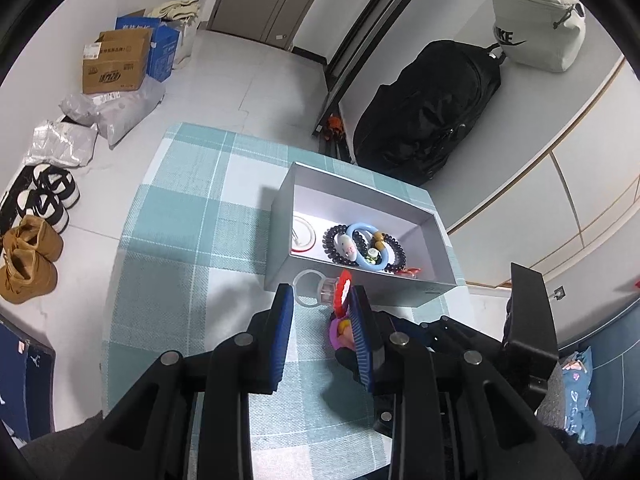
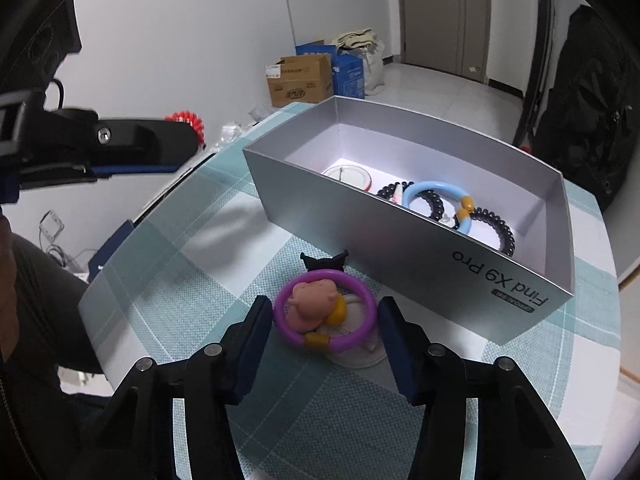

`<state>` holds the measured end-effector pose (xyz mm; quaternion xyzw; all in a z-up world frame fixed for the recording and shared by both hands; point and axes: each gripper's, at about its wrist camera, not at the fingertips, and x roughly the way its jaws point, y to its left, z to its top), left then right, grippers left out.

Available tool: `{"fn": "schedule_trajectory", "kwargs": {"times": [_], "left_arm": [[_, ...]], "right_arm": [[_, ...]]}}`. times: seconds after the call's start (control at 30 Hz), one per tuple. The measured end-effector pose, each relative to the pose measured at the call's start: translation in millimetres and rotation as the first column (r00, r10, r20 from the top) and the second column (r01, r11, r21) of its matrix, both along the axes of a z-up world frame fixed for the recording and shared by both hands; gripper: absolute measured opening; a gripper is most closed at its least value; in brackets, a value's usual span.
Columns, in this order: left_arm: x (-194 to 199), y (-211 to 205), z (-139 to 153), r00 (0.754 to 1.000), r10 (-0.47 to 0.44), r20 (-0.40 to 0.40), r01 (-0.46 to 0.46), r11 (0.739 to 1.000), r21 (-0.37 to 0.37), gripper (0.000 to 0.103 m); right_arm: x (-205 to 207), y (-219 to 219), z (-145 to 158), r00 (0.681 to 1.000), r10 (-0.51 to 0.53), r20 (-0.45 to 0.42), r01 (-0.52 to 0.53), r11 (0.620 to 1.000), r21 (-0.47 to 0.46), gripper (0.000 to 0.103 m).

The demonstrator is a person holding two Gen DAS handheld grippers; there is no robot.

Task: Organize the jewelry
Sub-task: 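Grasp the red charm with the left gripper while the right grasps the purple ring, then lift both items into the silver box and open both grippers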

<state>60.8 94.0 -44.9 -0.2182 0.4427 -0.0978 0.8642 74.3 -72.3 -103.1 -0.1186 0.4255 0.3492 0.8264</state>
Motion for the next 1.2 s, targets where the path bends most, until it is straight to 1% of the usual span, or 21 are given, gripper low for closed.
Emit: {"fn": "schedule_trajectory", "kwargs": {"times": [0.07, 0.2, 0.27, 0.33, 0.47, 0.63, 0.73, 0.83, 1.03, 1.2], "left_arm": [[0.5, -2.8, 1.7, 1.0, -0.003, 0.005, 0.003, 1.0, 0.001, 0.023], [3.8, -8.6, 6.0, 1.0, -0.014, 0.025, 0.013, 0.999, 0.035, 0.023], [5.6, -8.7, 4.0, 1.0, -0.006, 0.021, 0.005, 0.999, 0.047, 0.023], [6.6, -7.2, -0.4, 1.0, 0.007, 0.008, -0.007, 0.999, 0.039, 0.023], [7.1, -7.6, -5.4, 1.0, 0.022, -0.01, -0.021, 0.999, 0.035, 0.023], [4.5, -13.3, -7.8, 1.0, 0.018, -0.02, -0.017, 0.998, 0.068, 0.023], [-1.0, -18.2, -8.0, 1.0, 0.009, -0.026, -0.007, 0.997, 0.078, 0.023], [-4.7, -24.9, -7.2, 1.0, -0.007, -0.02, 0.009, 0.994, 0.105, 0.023], [-9.4, -31.1, -7.4, 1.0, -0.005, -0.012, 0.006, 0.994, 0.108, 0.023], [-9.2, -37.8, -5.5, 1.0, -0.023, -0.001, 0.023, 0.994, 0.108, 0.023]], "right_arm": [[-0.4, -2.7, 0.4, 1.0, 0.0, 0.005, 0.0, 1.0, -0.001, 0.051], [1.4, -7.2, 2.0, 1.0, -0.013, -0.008, 0.013, 1.0, 0.02, 0.051], [4.0, -16.1, 6.1, 1.0, -0.019, -0.025, 0.02, 0.998, 0.052, 0.05], [4.3, -21.0, 10.4, 0.999, -0.024, -0.033, 0.027, 0.996, 0.083, 0.05], [3.0, -27.1, 15.0, 0.999, -0.023, -0.037, 0.027, 0.994, 0.103, 0.05], [3.1, -29.6, 19.3, 0.998, -0.023, -0.053, 0.029, 0.991, 0.128, 0.05], [-1.3, -35.0, 27.2, 0.999, -0.013, -0.041, 0.019, 0.987, 0.158, 0.05], [-2.9, -41.5, 31.3, 0.999, -0.02, -0.04, 0.026, 0.984, 0.179, 0.05], [-0.4, -57.1, 36.3, 0.996, -0.059, -0.07, 0.074, 0.97, 0.234, 0.049], [-3.0, -65.5, 48.5, 0.997, -0.051, -0.053, 0.064, 0.96, 0.274, 0.049]]}}
